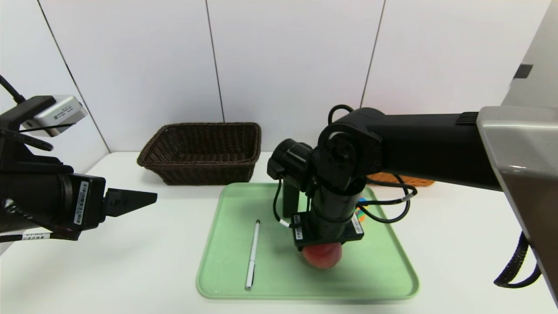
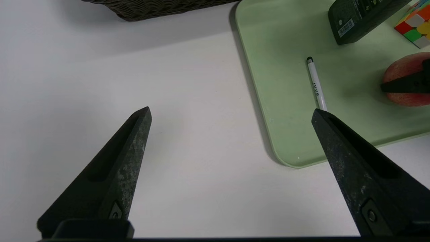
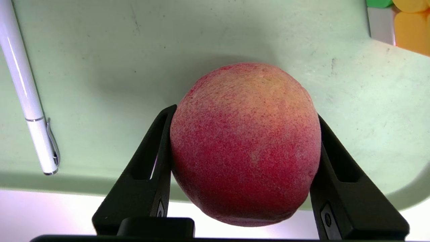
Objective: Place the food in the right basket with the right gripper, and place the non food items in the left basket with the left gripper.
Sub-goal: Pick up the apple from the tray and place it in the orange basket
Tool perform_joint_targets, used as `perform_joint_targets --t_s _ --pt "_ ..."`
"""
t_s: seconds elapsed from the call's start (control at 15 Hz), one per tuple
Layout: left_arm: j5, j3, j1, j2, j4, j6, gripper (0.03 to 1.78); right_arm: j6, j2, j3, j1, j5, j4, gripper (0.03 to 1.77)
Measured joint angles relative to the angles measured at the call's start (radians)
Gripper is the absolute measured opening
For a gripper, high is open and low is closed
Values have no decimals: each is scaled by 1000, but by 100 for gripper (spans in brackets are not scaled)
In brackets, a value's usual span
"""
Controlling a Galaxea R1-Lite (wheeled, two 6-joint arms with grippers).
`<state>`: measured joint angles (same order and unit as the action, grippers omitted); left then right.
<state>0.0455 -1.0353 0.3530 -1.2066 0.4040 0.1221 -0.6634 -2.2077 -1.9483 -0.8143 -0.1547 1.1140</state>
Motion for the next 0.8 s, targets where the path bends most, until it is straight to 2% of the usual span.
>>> perform_joint_targets --t_s 0.27,0.53,0.67,0.8 --pt "0 0 0 0 0 1 169 3 61 0 -5 11 37 109" --pt "1 2 -1 0 0 3 169 8 196 0 -6 10 43 109" --pt "1 -1 -1 -3 0 2 169 30 282 -2 10 2 17 108" --pt "1 -4 0 -11 0 3 169 67 362 -4 76 -9 -81 108"
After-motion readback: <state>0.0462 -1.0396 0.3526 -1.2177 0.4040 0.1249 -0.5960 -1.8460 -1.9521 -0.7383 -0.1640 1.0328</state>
